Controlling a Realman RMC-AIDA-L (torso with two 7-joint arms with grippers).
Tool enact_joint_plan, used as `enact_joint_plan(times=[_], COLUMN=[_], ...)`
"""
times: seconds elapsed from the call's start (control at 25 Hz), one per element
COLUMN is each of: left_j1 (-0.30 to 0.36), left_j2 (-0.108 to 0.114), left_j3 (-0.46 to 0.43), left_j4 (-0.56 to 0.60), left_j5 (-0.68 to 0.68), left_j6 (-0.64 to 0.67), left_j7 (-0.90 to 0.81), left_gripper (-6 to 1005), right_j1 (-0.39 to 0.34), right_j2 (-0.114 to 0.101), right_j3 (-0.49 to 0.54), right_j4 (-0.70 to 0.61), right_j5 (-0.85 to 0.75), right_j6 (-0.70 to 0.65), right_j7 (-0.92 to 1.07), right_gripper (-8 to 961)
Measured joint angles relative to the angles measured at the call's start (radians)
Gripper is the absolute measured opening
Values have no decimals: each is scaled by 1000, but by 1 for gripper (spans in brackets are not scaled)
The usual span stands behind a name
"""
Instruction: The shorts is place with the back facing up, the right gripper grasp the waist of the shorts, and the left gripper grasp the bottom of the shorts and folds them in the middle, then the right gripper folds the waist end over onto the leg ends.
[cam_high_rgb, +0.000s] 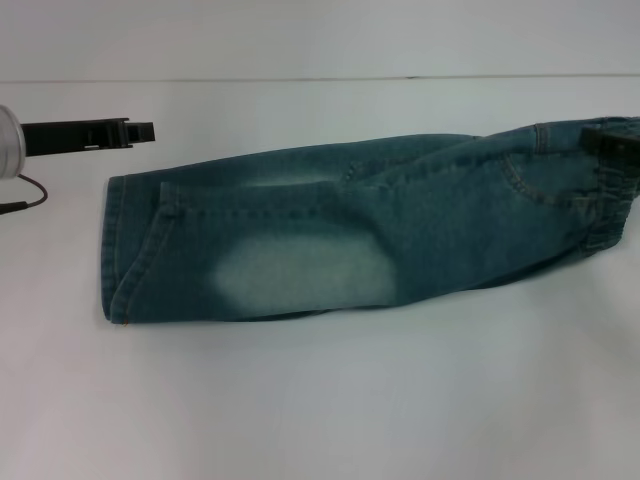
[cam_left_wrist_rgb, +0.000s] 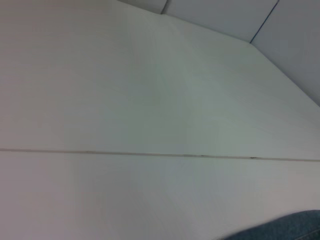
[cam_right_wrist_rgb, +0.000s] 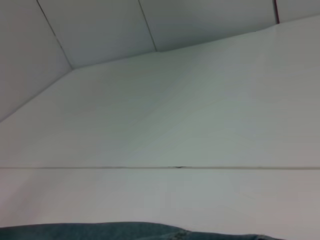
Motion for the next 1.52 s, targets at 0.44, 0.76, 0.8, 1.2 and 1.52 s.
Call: enact_joint_plan(times=[0.44, 0.76, 0.8, 1.2, 1.52], left_j1=[3, 6, 6, 5, 6], left_j2=[-8, -13, -13, -17, -13], left_j3=[5, 42, 47, 70, 72], left_j4=[5, 5, 5, 5, 5], left_j5=[6, 8, 8, 5, 8], left_j6=[-8, -13, -15, -21, -3], left_j7=[8, 6, 4, 0, -1], left_gripper=[78, 79, 79, 80, 80], right_j1=[-5, -2, -1, -3, -64], right_j2=[0, 1, 1, -10, -2], right_j3=[-25, -28, -28, -22, -15], right_j4=[4, 5, 5, -5, 3], right_j5=[-40, -42, -42, -35, -22], right_j6=[52, 74, 78, 40, 24], right_j7=[118, 149, 160, 233, 236], right_gripper=[907, 899, 898, 897, 897])
